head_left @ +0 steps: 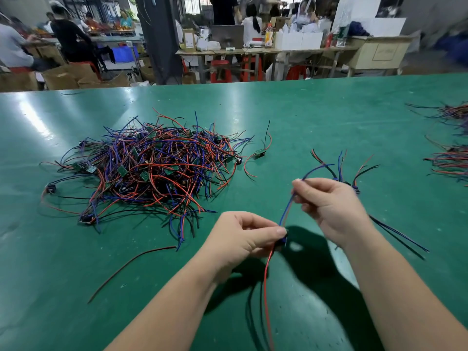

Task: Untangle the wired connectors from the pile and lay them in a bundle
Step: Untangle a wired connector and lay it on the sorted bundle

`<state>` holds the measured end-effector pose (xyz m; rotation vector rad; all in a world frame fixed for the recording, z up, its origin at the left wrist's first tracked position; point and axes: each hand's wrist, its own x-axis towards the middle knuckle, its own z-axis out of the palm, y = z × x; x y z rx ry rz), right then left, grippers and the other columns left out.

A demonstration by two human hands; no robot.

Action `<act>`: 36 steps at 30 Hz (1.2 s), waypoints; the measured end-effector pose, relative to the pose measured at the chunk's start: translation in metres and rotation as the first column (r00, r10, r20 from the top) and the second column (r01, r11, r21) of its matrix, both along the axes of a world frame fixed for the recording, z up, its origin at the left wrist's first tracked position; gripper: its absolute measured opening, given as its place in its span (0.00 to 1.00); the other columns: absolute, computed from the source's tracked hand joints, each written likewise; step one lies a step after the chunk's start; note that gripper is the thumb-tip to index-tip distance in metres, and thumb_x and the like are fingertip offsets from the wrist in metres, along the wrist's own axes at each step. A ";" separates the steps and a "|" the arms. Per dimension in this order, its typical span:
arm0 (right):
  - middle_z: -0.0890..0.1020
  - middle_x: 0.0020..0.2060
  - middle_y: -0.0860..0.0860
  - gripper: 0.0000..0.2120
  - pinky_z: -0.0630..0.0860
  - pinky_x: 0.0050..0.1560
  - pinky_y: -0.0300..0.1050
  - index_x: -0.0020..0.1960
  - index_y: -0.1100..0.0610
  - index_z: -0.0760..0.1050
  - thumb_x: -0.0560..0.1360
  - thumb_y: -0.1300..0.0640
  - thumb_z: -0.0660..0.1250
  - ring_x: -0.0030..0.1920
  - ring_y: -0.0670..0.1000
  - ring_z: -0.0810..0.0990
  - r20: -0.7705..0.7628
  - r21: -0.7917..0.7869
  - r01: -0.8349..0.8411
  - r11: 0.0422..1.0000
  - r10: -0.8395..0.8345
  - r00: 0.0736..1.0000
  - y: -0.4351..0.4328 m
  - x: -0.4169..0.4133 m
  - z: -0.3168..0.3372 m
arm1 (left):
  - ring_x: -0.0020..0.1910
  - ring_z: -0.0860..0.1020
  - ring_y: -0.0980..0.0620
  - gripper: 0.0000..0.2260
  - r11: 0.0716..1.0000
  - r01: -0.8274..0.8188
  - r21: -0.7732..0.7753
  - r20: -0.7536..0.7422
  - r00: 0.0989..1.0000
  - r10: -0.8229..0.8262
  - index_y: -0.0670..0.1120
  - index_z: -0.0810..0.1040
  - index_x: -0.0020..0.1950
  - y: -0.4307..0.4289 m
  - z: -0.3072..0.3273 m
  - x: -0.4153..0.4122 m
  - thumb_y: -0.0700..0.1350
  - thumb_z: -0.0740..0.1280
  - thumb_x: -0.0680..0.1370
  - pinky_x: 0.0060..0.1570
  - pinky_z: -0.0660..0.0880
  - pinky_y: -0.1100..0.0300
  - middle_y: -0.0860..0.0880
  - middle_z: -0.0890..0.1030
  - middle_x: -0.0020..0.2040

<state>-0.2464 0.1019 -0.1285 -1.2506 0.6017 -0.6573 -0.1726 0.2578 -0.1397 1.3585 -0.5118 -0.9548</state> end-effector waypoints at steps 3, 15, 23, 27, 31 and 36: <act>0.82 0.26 0.50 0.06 0.72 0.25 0.31 0.37 0.60 0.77 0.72 0.66 0.69 0.27 0.44 0.80 0.013 0.074 0.118 0.990 -0.119 0.993 -0.016 -0.010 0.006 | 0.30 0.81 0.55 0.04 0.981 0.157 0.113 0.035 0.986 -0.162 0.43 0.83 0.37 0.004 0.001 0.000 0.37 0.75 0.69 0.30 0.75 0.68 0.45 0.84 0.34; 0.81 0.38 0.60 0.13 0.77 0.26 0.42 0.49 0.62 0.75 0.81 0.52 0.60 0.28 0.53 0.82 -0.093 -0.262 0.206 0.943 -0.237 0.967 -0.013 -0.003 -0.003 | 0.30 0.81 0.55 0.04 0.991 0.065 0.116 0.031 0.997 -0.069 0.42 0.82 0.39 0.008 0.001 0.007 0.37 0.76 0.69 0.30 0.75 0.67 0.45 0.84 0.34; 0.82 0.43 0.47 0.14 0.77 0.37 0.42 0.47 0.50 0.73 0.66 0.56 0.75 0.36 0.47 0.81 -0.305 -0.559 -0.391 0.732 0.257 0.917 0.025 -0.001 -0.008 | 0.28 0.79 0.56 0.04 0.949 -0.315 -0.011 -0.147 0.939 0.310 0.39 0.81 0.41 -0.010 -0.010 0.011 0.38 0.74 0.71 0.29 0.75 0.66 0.46 0.82 0.32; 0.79 0.32 0.38 0.10 0.73 0.38 0.30 0.41 0.49 0.80 0.66 0.61 0.76 0.32 0.41 0.78 -0.333 -0.748 -0.279 0.602 0.023 0.943 0.024 0.009 -0.015 | 0.35 0.83 0.51 0.03 0.961 -0.275 -0.021 -0.161 0.950 0.268 0.41 0.81 0.44 -0.011 -0.012 0.011 0.40 0.69 0.76 0.33 0.79 0.62 0.44 0.84 0.41; 0.79 0.44 0.54 0.09 0.74 0.50 0.33 0.48 0.59 0.83 0.68 0.66 0.73 0.40 0.53 0.81 -0.289 -0.845 -0.073 0.530 -0.338 0.896 -0.007 0.013 -0.011 | 0.39 0.84 0.51 0.04 0.940 -0.331 0.076 0.190 0.931 0.313 0.46 0.82 0.45 -0.010 -0.017 0.013 0.40 0.68 0.77 0.40 0.81 0.58 0.46 0.85 0.42; 0.81 0.46 0.58 0.10 0.72 0.43 0.46 0.48 0.57 0.80 0.71 0.66 0.65 0.45 0.60 0.76 -0.461 -0.864 -0.142 0.483 -0.646 0.609 -0.037 0.002 -0.008 | 0.57 0.73 0.54 0.07 0.865 -0.497 0.073 0.889 0.426 0.169 0.51 0.83 0.50 0.004 -0.019 0.028 0.45 0.70 0.73 0.57 0.63 0.70 0.52 0.79 0.57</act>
